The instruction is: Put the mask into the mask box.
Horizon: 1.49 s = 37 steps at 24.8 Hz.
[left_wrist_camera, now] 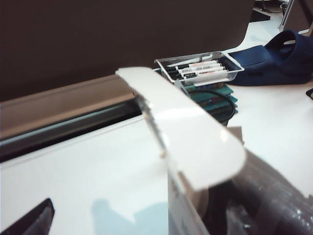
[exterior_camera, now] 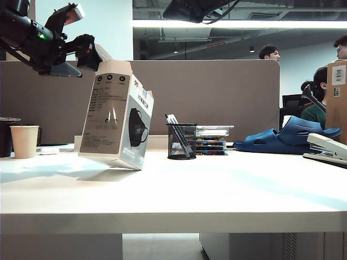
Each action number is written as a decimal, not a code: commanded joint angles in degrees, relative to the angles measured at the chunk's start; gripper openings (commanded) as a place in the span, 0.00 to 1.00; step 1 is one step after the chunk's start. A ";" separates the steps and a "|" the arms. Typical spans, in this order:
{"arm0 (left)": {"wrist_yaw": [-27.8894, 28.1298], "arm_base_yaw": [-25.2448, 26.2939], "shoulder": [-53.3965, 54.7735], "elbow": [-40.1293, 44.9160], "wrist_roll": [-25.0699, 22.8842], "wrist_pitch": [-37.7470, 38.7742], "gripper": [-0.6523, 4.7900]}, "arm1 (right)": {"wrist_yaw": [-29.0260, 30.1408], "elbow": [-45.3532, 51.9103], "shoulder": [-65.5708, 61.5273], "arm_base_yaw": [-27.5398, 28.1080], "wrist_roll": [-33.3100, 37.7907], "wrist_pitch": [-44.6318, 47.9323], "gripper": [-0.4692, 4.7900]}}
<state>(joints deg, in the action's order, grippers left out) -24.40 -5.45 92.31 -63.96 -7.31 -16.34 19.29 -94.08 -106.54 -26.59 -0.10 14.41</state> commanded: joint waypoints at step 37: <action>10.49 2.51 -21.18 -0.22 0.33 -0.74 0.56 | -4.48 -0.35 12.76 4.63 -4.68 -19.10 0.08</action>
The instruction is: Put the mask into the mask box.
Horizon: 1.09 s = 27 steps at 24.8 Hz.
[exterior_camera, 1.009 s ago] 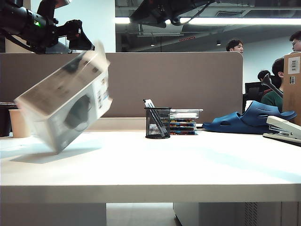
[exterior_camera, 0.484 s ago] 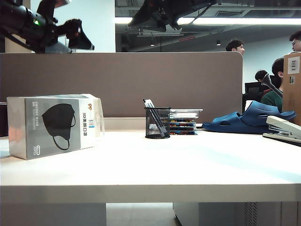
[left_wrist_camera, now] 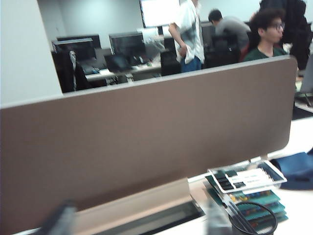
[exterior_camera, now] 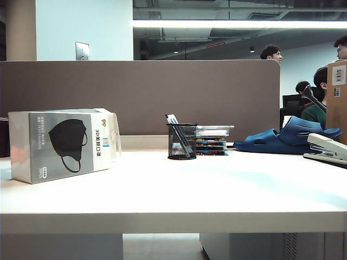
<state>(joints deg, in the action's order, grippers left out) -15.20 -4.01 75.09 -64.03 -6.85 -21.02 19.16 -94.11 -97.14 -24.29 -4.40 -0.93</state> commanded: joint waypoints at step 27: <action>21.05 1.27 -33.88 -0.13 -6.23 41.97 0.11 | -10.10 8.17 41.88 27.21 -0.57 -34.40 0.08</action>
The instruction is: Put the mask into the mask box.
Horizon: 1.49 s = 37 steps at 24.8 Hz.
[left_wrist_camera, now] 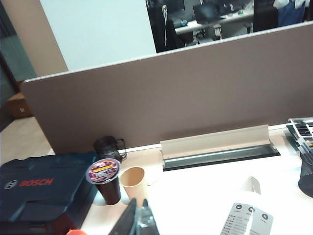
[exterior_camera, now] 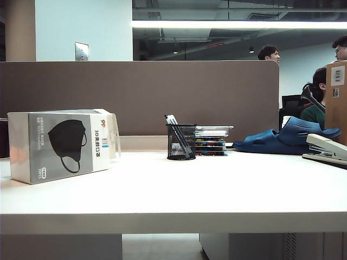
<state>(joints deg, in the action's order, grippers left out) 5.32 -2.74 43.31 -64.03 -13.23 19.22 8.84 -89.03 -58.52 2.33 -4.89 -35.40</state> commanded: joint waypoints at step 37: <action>0.90 -0.07 -43.15 17.25 8.28 27.19 0.11 | 3.21 48.13 54.64 -1.07 4.11 -2.32 0.08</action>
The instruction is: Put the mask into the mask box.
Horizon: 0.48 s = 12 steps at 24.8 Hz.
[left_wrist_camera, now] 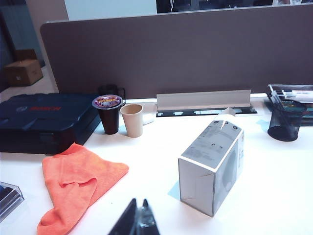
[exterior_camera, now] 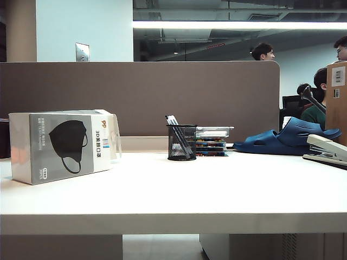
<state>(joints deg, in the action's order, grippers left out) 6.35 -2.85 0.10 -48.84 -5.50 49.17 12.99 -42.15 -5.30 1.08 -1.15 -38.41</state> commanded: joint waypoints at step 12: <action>-5.62 0.04 0.04 19.34 2.56 -21.59 0.11 | -0.90 13.25 5.35 0.20 2.75 13.38 0.08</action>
<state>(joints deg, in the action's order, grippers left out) 1.96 -2.87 0.14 -30.59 -3.07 30.89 12.05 -29.67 -0.47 1.30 1.45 -28.18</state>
